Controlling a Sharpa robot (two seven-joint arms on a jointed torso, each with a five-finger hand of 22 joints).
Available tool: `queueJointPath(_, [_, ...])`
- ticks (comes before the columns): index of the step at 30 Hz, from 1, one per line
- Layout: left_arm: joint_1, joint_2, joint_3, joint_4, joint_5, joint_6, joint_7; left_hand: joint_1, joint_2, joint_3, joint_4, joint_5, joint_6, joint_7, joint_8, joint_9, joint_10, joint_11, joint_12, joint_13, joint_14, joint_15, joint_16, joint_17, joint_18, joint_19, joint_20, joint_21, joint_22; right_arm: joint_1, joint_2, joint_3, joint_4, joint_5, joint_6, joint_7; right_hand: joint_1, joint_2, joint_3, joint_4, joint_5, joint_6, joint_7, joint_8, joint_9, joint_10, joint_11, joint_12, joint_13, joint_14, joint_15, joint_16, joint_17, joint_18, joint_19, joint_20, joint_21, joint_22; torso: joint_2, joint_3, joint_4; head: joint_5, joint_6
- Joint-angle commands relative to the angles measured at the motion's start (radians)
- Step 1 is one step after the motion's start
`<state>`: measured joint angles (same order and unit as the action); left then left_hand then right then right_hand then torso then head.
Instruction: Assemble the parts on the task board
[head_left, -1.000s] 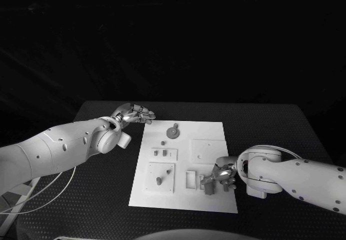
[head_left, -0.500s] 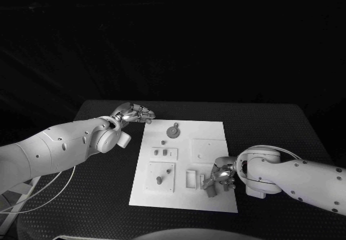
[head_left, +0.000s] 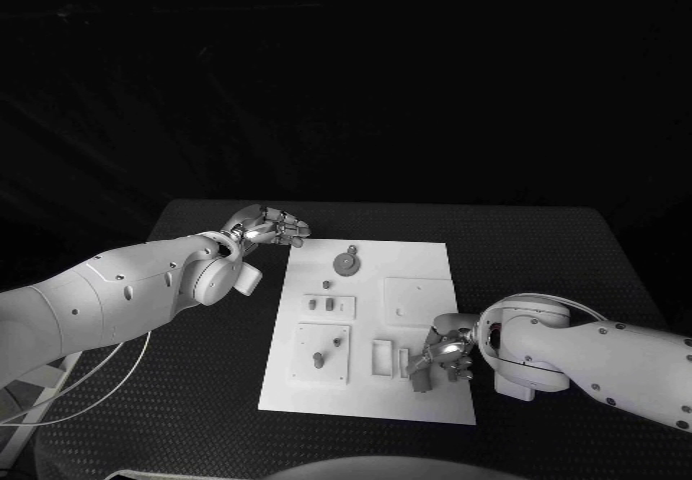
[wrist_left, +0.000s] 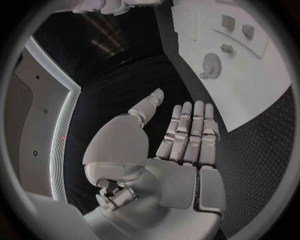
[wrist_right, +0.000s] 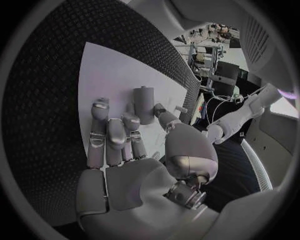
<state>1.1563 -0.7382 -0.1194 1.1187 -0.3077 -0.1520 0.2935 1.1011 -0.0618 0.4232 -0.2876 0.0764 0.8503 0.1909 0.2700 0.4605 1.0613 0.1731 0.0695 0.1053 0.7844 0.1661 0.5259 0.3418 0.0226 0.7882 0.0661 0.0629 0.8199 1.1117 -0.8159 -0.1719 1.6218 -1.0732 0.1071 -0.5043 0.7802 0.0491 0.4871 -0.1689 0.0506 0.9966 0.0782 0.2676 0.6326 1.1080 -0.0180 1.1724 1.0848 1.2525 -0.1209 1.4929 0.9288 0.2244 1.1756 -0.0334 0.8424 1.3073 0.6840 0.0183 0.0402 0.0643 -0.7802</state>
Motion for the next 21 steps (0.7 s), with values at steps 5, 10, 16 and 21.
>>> queueJointPath(5, [0.001,0.002,0.001,0.003,0.006,0.021,0.005,-0.01,0.001,-0.005,0.0,-0.001,-0.005,-0.001,0.007,-0.002,-0.004,0.0,0.0,-0.002,-0.001,0.005,-0.006,0.002,0.011,-0.001,0.005,0.006,-0.001,0.033,-0.002,0.039,0.013,0.146,-0.064,0.006,-0.051,-0.015,0.108,-0.067,0.002,0.027,0.012,0.002,0.004,0.011,-0.002,0.001,-0.008,0.005,-0.004,0.0,-0.009,0.037,0.003,-0.003,0.003,0.018,0.0,-0.0006,0.0006,-0.001,0.002])
queueJointPath(10, [0.001,0.003,0.001,0.003,0.006,0.023,0.003,-0.01,0.001,-0.005,0.0,-0.001,-0.005,-0.001,0.007,-0.002,-0.005,0.0,0.0,-0.002,-0.001,0.005,-0.006,0.002,0.01,-0.001,0.005,0.006,-0.001,0.048,0.028,0.04,-0.009,0.199,-0.067,0.0,-0.067,-0.024,0.113,-0.059,0.002,0.03,0.012,0.0,0.002,0.012,-0.003,0.001,-0.01,0.006,-0.005,0.0,-0.008,0.037,0.004,-0.004,0.003,0.018,0.0,-0.0012,0.0006,-0.002,0.003])
queueJointPath(16, [0.001,0.003,0.001,0.003,0.006,0.023,0.003,-0.012,0.0,-0.005,0.001,-0.001,-0.005,-0.001,0.007,-0.002,-0.005,0.0,0.0,-0.002,-0.002,0.005,-0.007,0.002,0.01,-0.002,0.005,0.006,-0.002,0.048,0.069,0.039,-0.047,0.203,-0.049,-0.01,-0.076,-0.027,0.115,-0.055,0.002,0.031,0.011,-0.002,0.001,0.012,-0.003,0.001,-0.011,0.006,-0.005,0.0,-0.009,0.037,0.003,-0.004,0.003,0.018,0.001,-0.001,0.0012,-0.003,0.001])
queueJointPath(21, [0.001,0.004,0.001,0.005,0.006,0.023,0.003,-0.014,0.0,-0.006,0.001,-0.002,-0.005,-0.001,0.007,-0.002,-0.005,0.001,0.0,-0.002,-0.002,0.006,-0.008,0.003,0.01,-0.002,0.005,0.006,-0.002,0.047,0.091,0.028,-0.072,0.218,-0.027,-0.015,-0.083,-0.029,0.117,-0.052,0.002,0.031,0.012,-0.004,0.0,0.012,-0.003,0.001,-0.011,0.004,-0.005,-0.001,-0.012,0.037,0.002,-0.004,0.002,0.018,0.001,-0.0012,0.0013,-0.001,0.001])
